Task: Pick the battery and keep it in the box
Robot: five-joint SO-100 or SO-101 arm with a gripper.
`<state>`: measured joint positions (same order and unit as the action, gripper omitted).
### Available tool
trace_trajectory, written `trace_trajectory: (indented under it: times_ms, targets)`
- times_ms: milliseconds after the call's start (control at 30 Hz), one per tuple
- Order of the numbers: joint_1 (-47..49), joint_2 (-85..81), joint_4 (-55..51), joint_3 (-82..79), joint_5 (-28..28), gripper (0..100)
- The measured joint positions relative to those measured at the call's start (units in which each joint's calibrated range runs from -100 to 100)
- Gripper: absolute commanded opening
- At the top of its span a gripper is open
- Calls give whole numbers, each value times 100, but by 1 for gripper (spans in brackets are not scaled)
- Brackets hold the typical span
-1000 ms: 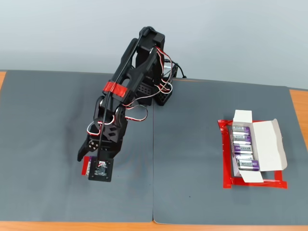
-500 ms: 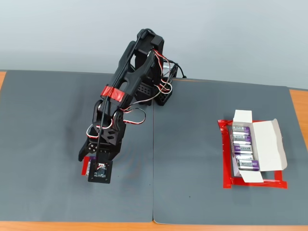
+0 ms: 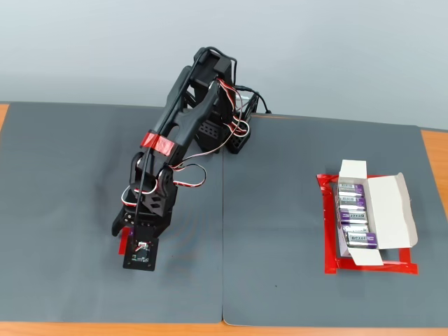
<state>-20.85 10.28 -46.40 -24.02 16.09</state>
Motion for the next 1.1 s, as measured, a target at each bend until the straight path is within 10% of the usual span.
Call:
trace_trajectory:
  times_ms: [467, 1100]
  targets:
    - [-66, 34, 0, 0, 24, 30]
    - [-88, 34, 0, 9, 20, 4]
